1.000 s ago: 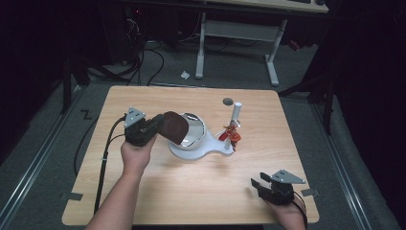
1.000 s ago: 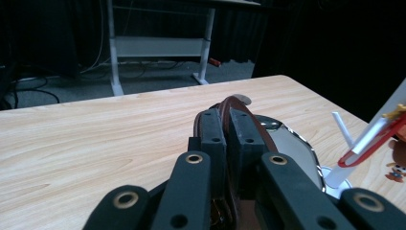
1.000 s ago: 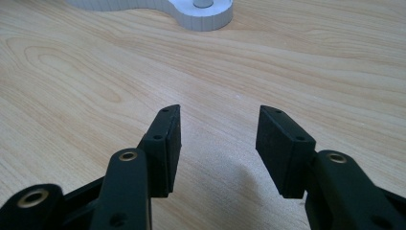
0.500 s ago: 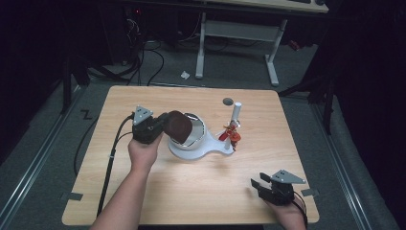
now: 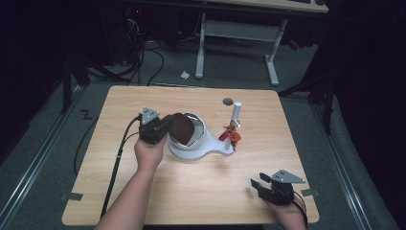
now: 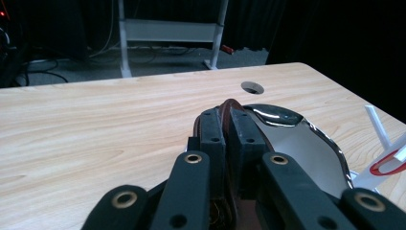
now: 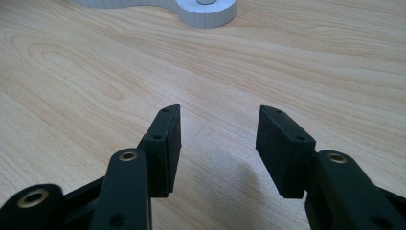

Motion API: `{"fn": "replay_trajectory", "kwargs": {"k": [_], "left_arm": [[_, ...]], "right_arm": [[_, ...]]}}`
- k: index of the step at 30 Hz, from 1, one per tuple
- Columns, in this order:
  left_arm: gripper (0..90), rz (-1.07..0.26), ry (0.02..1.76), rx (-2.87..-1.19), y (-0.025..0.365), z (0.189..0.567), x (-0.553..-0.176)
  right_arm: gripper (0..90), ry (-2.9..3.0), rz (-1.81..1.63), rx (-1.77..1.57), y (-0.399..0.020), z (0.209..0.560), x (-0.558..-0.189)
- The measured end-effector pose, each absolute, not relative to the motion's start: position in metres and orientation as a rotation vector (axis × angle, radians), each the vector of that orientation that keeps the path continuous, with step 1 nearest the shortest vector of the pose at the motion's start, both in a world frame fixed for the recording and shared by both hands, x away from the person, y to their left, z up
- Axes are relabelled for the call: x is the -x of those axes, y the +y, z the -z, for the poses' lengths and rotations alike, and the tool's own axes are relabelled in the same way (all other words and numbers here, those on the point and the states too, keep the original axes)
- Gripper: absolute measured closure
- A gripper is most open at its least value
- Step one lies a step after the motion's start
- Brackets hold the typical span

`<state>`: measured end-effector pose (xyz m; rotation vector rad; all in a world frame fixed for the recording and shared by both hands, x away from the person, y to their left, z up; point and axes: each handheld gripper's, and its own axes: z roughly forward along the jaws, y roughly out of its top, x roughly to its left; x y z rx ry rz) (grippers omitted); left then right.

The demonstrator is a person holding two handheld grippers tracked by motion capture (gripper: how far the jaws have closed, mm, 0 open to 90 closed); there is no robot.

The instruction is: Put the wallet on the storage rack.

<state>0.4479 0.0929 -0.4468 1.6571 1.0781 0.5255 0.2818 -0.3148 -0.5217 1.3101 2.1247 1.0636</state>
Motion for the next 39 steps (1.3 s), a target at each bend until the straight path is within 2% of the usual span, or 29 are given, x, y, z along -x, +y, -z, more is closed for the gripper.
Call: {"fn": "replay_trajectory", "kwargs": {"k": [15, 20, 33, 39], "left_arm": [[82.6, -0.494, 1.101, -1.66, 0.085, 0.457, -0.454], [70.3, -0.475, 1.096, -1.675, 0.088, 0.456, -0.455], [57.4, -0.474, 1.033, -1.712, 0.091, 0.446, -0.444], [46.3, -0.5, 1.013, -1.734, 0.093, 0.439, -0.434]], "right_arm": [[51.5, 2.127, -1.067, -1.315, -0.316, 0.522, -0.281], [51.5, 2.134, -1.062, -1.31, -0.314, 0.522, -0.281], [51.4, 2.142, -1.055, -1.299, -0.313, 0.523, -0.282], [51.4, 2.139, -1.056, -1.302, -0.313, 0.523, -0.282]]}}
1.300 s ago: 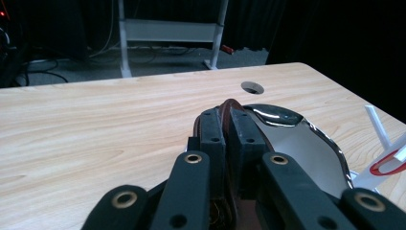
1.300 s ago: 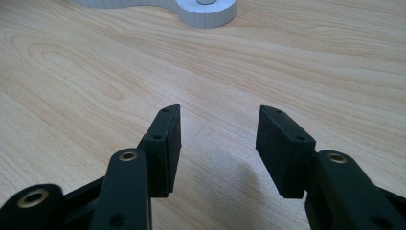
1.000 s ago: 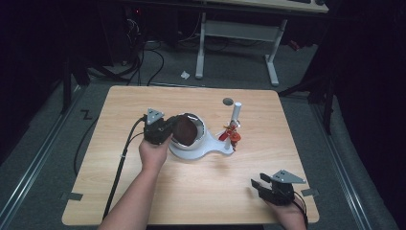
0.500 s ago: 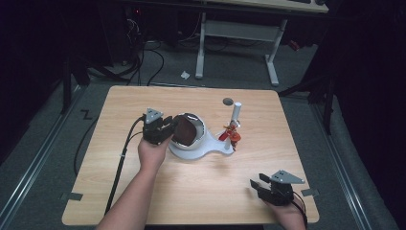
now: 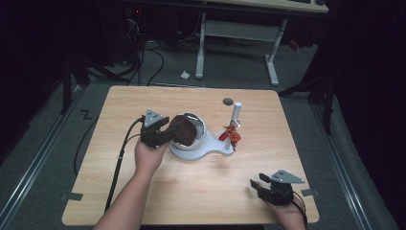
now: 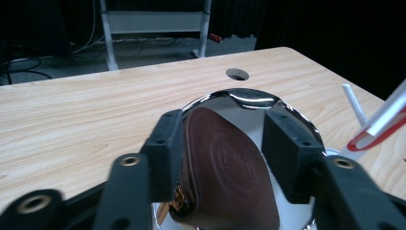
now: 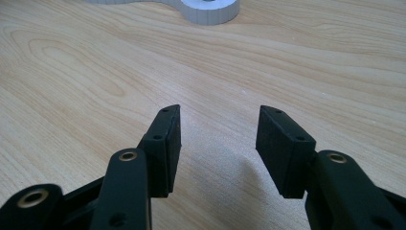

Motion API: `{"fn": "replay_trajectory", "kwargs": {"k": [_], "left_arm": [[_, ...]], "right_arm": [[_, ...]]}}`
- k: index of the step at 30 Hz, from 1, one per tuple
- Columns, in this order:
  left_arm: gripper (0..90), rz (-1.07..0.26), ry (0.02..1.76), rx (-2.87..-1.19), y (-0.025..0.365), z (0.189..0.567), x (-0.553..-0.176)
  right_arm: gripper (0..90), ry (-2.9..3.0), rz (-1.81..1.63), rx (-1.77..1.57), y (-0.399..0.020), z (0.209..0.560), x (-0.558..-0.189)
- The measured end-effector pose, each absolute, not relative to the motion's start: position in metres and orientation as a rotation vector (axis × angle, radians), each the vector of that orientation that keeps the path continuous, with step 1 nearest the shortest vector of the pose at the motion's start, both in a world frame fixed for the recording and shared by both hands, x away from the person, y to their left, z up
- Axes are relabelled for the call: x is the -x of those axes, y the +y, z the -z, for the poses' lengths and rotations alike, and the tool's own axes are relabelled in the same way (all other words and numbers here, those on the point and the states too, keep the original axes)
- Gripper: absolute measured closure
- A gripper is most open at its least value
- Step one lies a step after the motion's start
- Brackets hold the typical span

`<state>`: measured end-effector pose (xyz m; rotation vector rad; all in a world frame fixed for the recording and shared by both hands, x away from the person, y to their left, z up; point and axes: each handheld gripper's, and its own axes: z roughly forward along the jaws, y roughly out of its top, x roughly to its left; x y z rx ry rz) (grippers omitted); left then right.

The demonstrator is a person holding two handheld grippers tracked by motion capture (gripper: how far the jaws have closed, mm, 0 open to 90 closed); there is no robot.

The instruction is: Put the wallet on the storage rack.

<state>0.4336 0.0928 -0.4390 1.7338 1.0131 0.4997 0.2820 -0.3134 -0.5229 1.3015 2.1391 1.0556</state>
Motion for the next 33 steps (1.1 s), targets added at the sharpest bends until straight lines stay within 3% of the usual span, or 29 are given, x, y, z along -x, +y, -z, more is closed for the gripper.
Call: {"fn": "replay_trajectory", "kwargs": {"k": [20, 33], "left_arm": [[34.9, -0.445, 1.001, -1.758, 0.133, 0.447, -0.4], [32.5, -0.406, 1.061, -1.817, 0.182, 0.485, -0.37]], "right_arm": [[51.5, 2.137, -1.058, -1.307, -0.313, 0.523, -0.283], [51.5, 2.141, -1.051, -1.296, -0.312, 0.523, -0.283]]}}
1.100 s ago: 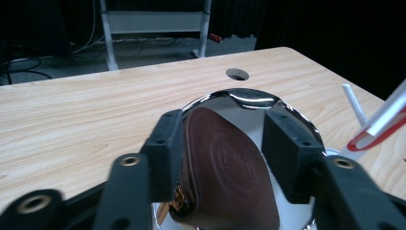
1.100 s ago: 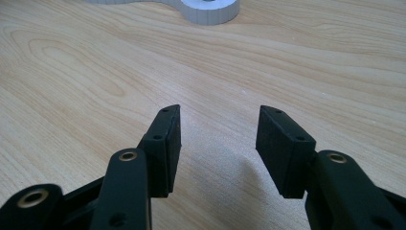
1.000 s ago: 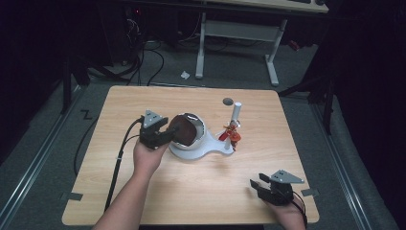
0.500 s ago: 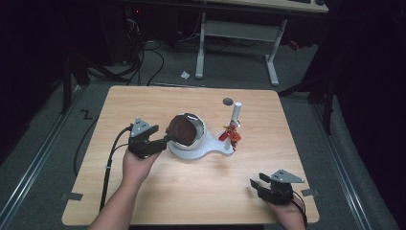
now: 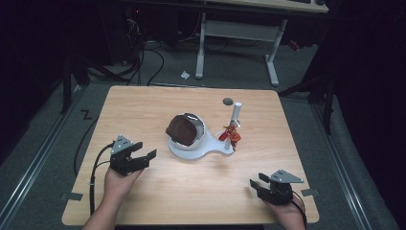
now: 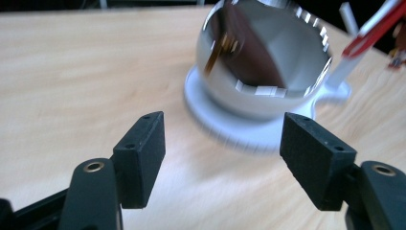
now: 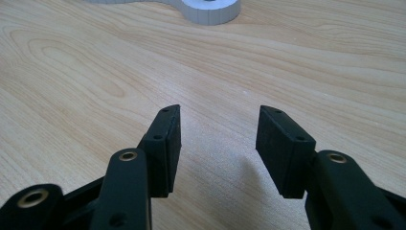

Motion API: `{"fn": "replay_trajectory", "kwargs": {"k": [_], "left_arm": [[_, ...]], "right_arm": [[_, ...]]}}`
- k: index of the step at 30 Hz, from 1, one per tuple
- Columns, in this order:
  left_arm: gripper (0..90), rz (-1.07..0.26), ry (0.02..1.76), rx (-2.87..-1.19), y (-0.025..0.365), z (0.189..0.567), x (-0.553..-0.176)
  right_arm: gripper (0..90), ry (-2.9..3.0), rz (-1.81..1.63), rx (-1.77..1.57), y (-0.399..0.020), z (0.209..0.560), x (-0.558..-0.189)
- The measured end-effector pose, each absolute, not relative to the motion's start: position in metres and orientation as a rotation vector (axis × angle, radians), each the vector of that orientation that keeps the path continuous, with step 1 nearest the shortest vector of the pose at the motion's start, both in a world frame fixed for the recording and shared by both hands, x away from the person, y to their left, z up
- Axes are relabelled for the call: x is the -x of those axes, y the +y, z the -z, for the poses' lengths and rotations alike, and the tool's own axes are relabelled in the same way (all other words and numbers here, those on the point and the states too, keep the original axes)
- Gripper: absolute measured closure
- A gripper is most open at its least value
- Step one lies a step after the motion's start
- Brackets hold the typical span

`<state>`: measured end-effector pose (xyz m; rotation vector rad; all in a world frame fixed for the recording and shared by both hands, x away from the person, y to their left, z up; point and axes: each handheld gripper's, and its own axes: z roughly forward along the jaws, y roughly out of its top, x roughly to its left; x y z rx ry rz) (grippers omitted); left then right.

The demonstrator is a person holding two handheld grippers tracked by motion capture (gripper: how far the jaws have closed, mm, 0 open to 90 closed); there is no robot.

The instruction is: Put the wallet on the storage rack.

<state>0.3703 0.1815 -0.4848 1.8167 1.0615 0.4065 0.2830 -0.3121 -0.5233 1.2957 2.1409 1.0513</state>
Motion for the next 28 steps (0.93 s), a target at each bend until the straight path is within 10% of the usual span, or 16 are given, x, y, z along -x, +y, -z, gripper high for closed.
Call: {"fn": "replay_trajectory", "kwargs": {"k": [28], "left_arm": [[30.5, -0.388, 1.057, -2.003, 0.239, 0.533, -0.298]], "right_arm": [[51.3, 2.092, -1.014, -1.33, -0.31, 0.523, -0.284]]}}
